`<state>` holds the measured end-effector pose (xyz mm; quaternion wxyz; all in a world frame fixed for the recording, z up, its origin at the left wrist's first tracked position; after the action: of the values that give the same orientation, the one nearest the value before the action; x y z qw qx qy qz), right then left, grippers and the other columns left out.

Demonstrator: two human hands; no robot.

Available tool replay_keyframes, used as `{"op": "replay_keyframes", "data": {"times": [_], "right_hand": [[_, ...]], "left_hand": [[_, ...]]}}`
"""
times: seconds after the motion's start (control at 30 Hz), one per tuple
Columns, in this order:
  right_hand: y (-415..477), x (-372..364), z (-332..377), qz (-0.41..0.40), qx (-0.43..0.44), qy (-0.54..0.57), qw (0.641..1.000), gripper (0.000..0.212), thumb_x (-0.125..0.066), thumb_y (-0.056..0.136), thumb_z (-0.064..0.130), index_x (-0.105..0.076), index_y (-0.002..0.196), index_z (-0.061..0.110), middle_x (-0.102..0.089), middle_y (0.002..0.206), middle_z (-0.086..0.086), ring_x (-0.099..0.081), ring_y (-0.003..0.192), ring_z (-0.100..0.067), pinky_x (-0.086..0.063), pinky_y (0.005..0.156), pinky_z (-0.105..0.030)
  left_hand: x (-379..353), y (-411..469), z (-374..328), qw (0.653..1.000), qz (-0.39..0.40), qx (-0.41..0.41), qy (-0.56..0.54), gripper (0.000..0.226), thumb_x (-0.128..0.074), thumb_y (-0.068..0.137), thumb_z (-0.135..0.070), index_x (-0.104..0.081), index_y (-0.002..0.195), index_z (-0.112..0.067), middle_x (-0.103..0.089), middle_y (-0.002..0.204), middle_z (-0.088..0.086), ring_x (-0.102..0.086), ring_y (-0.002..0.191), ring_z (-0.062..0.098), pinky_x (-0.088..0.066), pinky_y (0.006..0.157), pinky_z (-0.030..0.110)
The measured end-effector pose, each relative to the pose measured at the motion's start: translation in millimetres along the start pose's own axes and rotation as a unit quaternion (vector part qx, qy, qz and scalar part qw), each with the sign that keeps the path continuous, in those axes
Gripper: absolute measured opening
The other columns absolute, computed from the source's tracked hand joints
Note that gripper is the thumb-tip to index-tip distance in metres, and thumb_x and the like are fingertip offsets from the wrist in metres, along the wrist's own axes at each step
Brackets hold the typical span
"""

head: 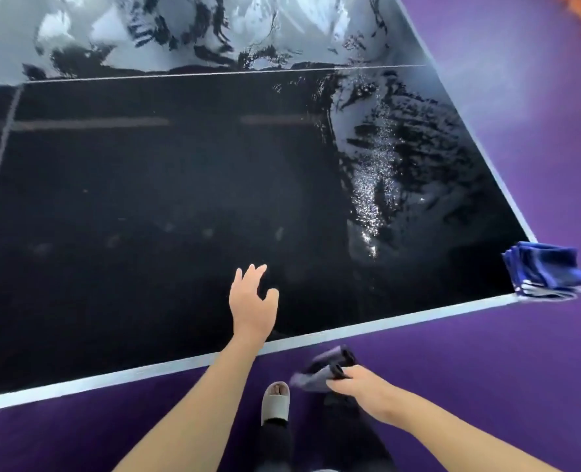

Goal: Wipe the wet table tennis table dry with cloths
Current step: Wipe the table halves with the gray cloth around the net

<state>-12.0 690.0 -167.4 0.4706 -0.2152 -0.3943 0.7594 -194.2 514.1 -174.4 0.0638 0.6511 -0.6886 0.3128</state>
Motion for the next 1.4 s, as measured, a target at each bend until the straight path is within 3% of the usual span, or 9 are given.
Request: {"op": "replay_keyframes", "data": {"times": [0.1, 0.23, 0.6, 0.8, 0.93, 1.13, 1.23, 1.33, 1.4], "right_hand": [[-31, 24, -9, -0.118, -0.04, 0.159, 0.979, 0.033, -0.06, 0.095, 0.039, -0.069, 0.105, 0.008, -0.073, 0.106, -0.012, -0.065, 0.097, -0.018, -0.045, 0.088, -0.034], [-74, 51, 13, -0.196, -0.01, 0.465, 0.863, 0.034, -0.046, 0.103, 0.028, -0.066, 0.119, 0.006, -0.073, 0.113, -0.014, -0.067, 0.111, -0.033, -0.052, 0.089, -0.042], [-188, 237, 163, -0.212, 0.334, 0.576, 0.715, 0.041, -0.047, 0.095, 0.031, -0.068, 0.123, 0.01, -0.069, 0.125, -0.01, -0.066, 0.115, -0.025, -0.053, 0.099, -0.041], [-109, 306, 180, -0.165, 0.234, 0.554, 0.782, 0.042, -0.041, 0.102, 0.027, -0.067, 0.114, -0.003, -0.07, 0.112, -0.022, -0.072, 0.097, -0.035, -0.06, 0.073, -0.05], [-44, 387, 180, -0.158, 0.134, 0.553, 0.807, 0.041, -0.042, 0.102, 0.032, -0.063, 0.123, 0.003, -0.071, 0.115, -0.022, -0.071, 0.101, -0.038, -0.059, 0.08, -0.056], [38, 595, 183, -0.43, 0.103, 0.343, 0.829, 0.028, -0.05, 0.102, 0.031, -0.063, 0.122, 0.016, -0.066, 0.096, -0.001, -0.063, 0.082, -0.018, -0.05, 0.086, -0.037], [101, 664, 204, -0.497, 0.062, 0.112, 0.858, 0.046, -0.045, 0.1, 0.041, -0.053, 0.139, 0.018, -0.062, 0.125, -0.016, -0.058, 0.112, -0.034, -0.043, 0.094, -0.042], [183, 687, 217, -0.467, -0.074, -0.103, 0.875, 0.062, -0.032, 0.099, 0.057, -0.028, 0.154, 0.029, -0.021, 0.163, -0.008, -0.018, 0.149, -0.034, -0.017, 0.119, -0.05], [231, 685, 239, -0.447, -0.111, -0.219, 0.86, 0.061, -0.022, 0.1, 0.06, -0.008, 0.156, 0.041, 0.007, 0.167, 0.0, 0.012, 0.153, -0.026, 0.002, 0.121, -0.055]], "left_hand": [[-2, -54, 11, 0.999, 0.025, 0.034, -0.027, 0.05, -0.056, 0.095, -0.009, -0.053, 0.143, -0.023, -0.04, 0.158, -0.003, -0.014, 0.154, 0.013, -0.022, 0.123, 0.04], [-4, -79, 0, 0.996, 0.036, 0.041, -0.064, 0.05, -0.055, 0.095, -0.009, -0.053, 0.142, -0.026, -0.043, 0.155, -0.006, -0.02, 0.152, 0.013, -0.025, 0.122, 0.041], [-50, 4, -126, 0.995, 0.028, -0.011, -0.095, 0.053, -0.059, 0.094, -0.015, -0.05, 0.144, -0.025, -0.046, 0.151, -0.005, -0.035, 0.144, 0.016, -0.028, 0.122, 0.043], [-70, 90, -163, 0.997, -0.069, -0.011, -0.022, 0.064, -0.062, 0.092, -0.017, -0.039, 0.152, -0.021, -0.043, 0.154, -0.003, -0.035, 0.145, 0.018, -0.029, 0.12, 0.042], [-78, 162, -178, 0.973, -0.164, 0.051, 0.154, 0.069, -0.061, 0.093, -0.033, -0.033, 0.154, -0.02, -0.034, 0.16, 0.011, -0.029, 0.147, 0.03, -0.028, 0.117, 0.053], [-117, 218, -155, 0.925, -0.196, 0.246, 0.215, 0.065, -0.028, 0.102, -0.054, -0.004, 0.16, -0.037, 0.005, 0.17, 0.003, 0.008, 0.155, 0.03, 0.003, 0.122, 0.053], [-127, 220, -155, 0.896, -0.245, 0.237, 0.284, 0.065, -0.022, 0.1, -0.053, -0.004, 0.16, -0.036, 0.001, 0.17, 0.006, 0.004, 0.154, 0.032, -0.001, 0.122, 0.056], [-129, 224, -149, 0.879, -0.274, 0.235, 0.313, 0.065, -0.019, 0.098, -0.054, -0.009, 0.16, -0.036, -0.005, 0.169, 0.008, -0.001, 0.154, 0.033, -0.005, 0.12, 0.058], [-130, 224, -146, 0.876, -0.279, 0.235, 0.316, 0.07, -0.014, 0.093, -0.058, -0.014, 0.159, -0.036, -0.01, 0.168, 0.008, -0.004, 0.153, 0.033, -0.007, 0.12, 0.058]]}}
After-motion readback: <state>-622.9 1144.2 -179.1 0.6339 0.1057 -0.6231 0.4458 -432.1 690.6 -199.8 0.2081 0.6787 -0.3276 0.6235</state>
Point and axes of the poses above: each hand's wrist, its own y-axis towards the middle knuckle, its own x-axis out of the back of the hand, z = x × y, the point moved 9 cm from there along y, towards the middle knuckle
